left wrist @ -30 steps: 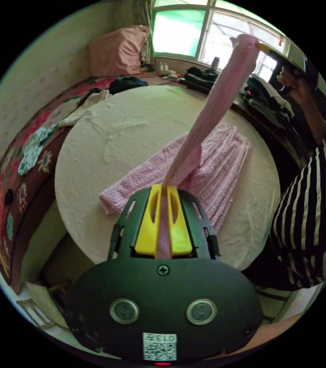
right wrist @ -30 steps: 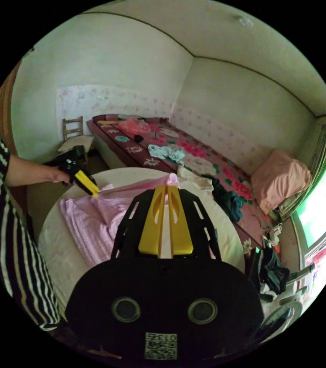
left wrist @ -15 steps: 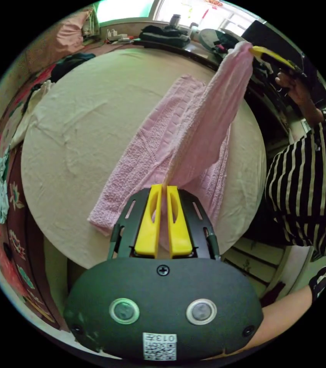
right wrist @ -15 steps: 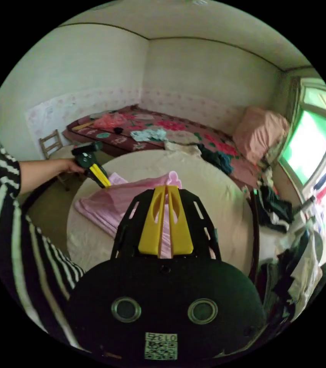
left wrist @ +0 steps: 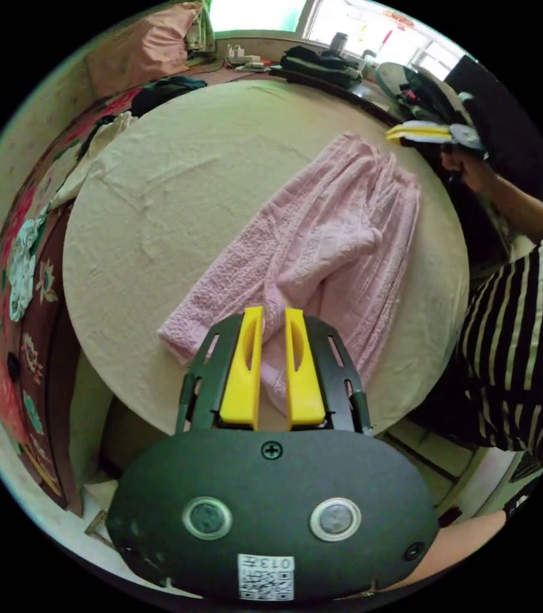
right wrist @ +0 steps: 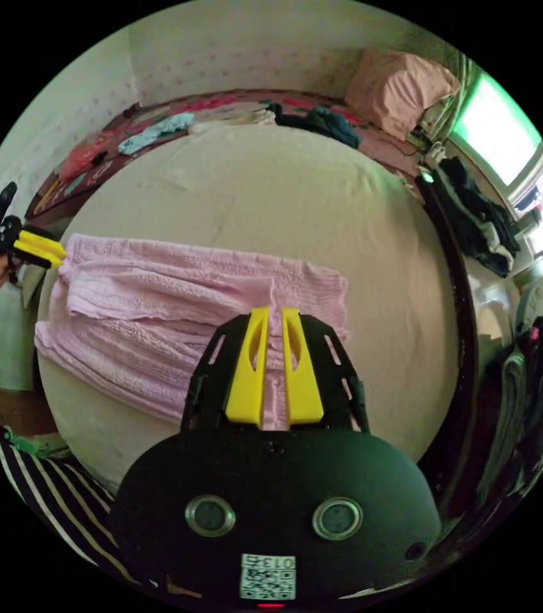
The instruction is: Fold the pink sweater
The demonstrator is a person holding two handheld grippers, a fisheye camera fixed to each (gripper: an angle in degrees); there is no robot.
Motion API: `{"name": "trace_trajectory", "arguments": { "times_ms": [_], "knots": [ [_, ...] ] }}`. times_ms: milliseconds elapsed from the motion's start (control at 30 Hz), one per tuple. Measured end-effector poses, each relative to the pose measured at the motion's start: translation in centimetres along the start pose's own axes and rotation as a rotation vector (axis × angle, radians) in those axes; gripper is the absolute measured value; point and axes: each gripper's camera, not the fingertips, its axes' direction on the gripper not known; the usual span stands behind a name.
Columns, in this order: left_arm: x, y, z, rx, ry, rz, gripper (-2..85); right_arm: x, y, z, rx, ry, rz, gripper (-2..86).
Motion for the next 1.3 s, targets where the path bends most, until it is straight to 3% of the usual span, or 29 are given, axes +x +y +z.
{"name": "trace_trajectory", "arguments": {
  "times_ms": [100,200,333,467,567,733,833,933,1033,1167,1233,1300],
  "knots": [
    [2.2,0.4,1.0,0.005,-0.070,0.009,4.8,-5.0,-0.5,-1.9,0.088,-0.130,-0.223,6.3],
    [2.9,-0.1,1.7,0.036,-0.004,-0.009,2.3,-11.4,-1.1,-1.9,0.148,-0.304,-0.437,5.1],
    [3.3,-1.2,2.9,-0.025,-0.058,0.010,0.4,-17.6,-2.7,1.2,0.170,-0.303,-0.582,2.4],
    [2.9,-0.6,4.8,-0.085,-0.050,0.031,-0.2,-21.0,-2.5,7.2,-0.098,-0.273,-0.727,0.7],
    [2.6,0.5,4.4,-0.058,-0.027,-0.034,-0.3,-21.0,-2.0,6.2,-0.036,-0.226,-0.770,0.3],
    [6.0,1.9,1.3,0.110,-0.189,-0.086,-0.3,-14.4,-3.3,2.8,0.142,-0.112,-0.498,0.1],
    [9.5,0.9,0.7,0.192,-0.237,-0.050,-0.2,-9.1,-4.8,5.2,0.067,0.016,-0.320,0.3],
    [12.1,-1.0,2.5,0.222,-0.140,-0.013,-0.3,-5.9,-6.5,8.7,-0.047,-0.010,-0.242,0.4],
    [13.8,-2.6,6.1,0.096,-0.095,0.040,-0.3,-4.8,-7.7,12.7,-0.158,0.011,-0.255,0.4],
    [14.1,-1.2,7.5,0.102,-0.109,0.003,-0.3,-1.2,-9.7,12.8,-0.216,-0.178,-0.135,0.4],
    [14.0,-0.7,6.9,0.101,-0.084,-0.024,-0.3,0.0,-9.7,11.3,-0.170,-0.155,-0.085,0.4],
    [14.9,0.6,5.3,0.181,-0.169,-0.053,-0.3,0.8,-9.2,9.7,-0.109,-0.156,-0.056,0.4]
  ]
}}
